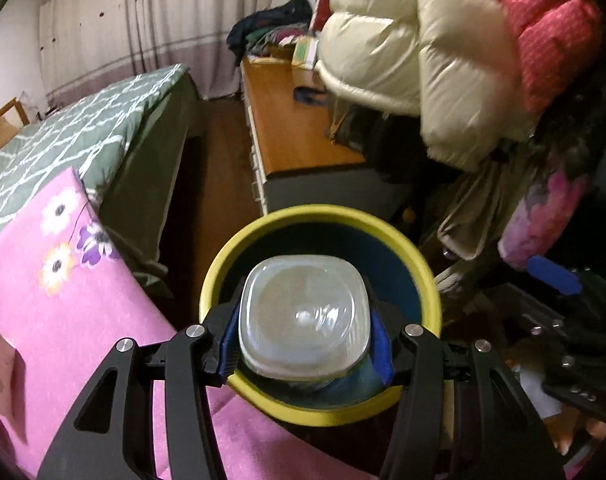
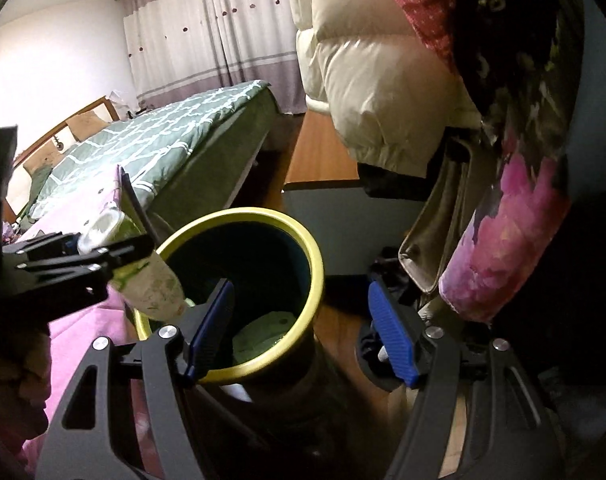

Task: Collect trash
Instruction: 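Carry the bottle over the yellow bin and open the left gripper, then grasp the white paper cup with the right gripper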

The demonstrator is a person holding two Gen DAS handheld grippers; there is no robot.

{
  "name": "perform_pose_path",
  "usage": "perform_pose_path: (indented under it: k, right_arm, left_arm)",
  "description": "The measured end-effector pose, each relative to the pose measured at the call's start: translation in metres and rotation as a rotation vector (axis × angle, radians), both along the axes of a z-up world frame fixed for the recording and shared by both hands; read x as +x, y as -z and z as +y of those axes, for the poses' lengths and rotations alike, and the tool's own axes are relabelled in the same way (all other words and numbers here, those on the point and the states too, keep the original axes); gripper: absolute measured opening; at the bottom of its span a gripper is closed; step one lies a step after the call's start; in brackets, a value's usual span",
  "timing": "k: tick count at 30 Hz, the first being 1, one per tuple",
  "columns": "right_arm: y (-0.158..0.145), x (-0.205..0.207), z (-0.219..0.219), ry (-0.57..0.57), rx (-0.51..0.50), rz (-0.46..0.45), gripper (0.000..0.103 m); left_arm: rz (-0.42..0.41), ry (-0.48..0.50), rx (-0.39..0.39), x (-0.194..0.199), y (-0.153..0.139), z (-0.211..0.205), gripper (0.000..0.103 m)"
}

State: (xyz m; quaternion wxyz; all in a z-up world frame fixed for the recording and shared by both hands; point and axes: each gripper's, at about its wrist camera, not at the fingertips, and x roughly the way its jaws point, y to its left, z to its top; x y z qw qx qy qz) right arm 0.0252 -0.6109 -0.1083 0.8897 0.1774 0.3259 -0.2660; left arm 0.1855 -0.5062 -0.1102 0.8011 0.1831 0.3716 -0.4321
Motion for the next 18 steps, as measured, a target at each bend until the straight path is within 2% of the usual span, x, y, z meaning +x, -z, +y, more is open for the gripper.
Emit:
perform_pose_path:
  k: [2, 3, 10, 14, 18]
  right_arm:
    - [0.000, 0.003, 0.001, -0.003, 0.001, 0.007, 0.068]
    - [0.001, 0.004, 0.003, -0.007, 0.004, 0.009, 0.068]
    - [-0.001, 0.020, 0.019, -0.044, 0.002, 0.014, 0.068]
    - [-0.003, 0.032, 0.033, -0.072, -0.008, 0.017, 0.068]
    - [-0.008, 0.050, 0.049, -0.116, -0.017, 0.010, 0.068]
  left_arm:
    - [-0.009, -0.014, -0.017, 0.000, -0.003, 0.009, 0.073]
    - [-0.017, -0.021, -0.029, -0.001, -0.008, 0.017, 0.075]
    - [-0.052, -0.076, -0.108, -0.003, -0.053, 0.078, 0.083]
    - [-0.147, -0.181, -0.158, -0.006, -0.084, 0.147, 0.090]
    - [-0.256, -0.336, -0.186, -0.004, -0.107, 0.226, 0.094]
